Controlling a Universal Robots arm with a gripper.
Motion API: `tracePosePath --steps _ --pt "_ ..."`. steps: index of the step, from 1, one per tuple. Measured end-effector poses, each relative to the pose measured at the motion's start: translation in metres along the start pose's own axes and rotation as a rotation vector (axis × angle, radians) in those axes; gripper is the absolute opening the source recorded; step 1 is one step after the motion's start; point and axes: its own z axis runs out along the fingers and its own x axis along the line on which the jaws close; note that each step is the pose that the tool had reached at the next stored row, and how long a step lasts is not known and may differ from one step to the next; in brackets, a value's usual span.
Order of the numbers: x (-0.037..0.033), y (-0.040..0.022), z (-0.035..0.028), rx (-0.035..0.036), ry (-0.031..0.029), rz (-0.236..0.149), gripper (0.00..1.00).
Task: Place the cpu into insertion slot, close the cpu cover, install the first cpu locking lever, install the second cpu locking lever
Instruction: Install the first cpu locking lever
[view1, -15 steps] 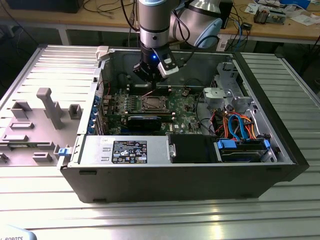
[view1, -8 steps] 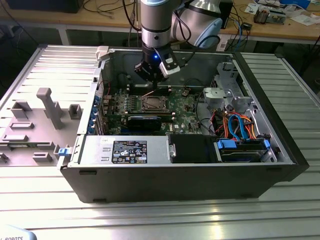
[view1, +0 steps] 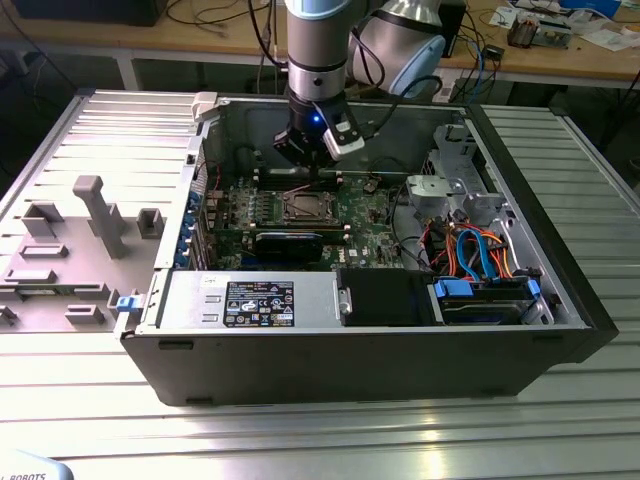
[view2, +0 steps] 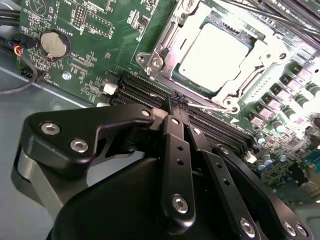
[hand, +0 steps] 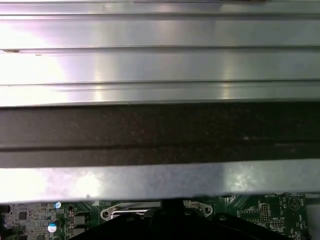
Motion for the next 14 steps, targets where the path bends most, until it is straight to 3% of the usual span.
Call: tracePosePath --steps 14 --pt "-0.0006 -0.0001 0.0016 0.0000 0.0000 0.000 0.11"
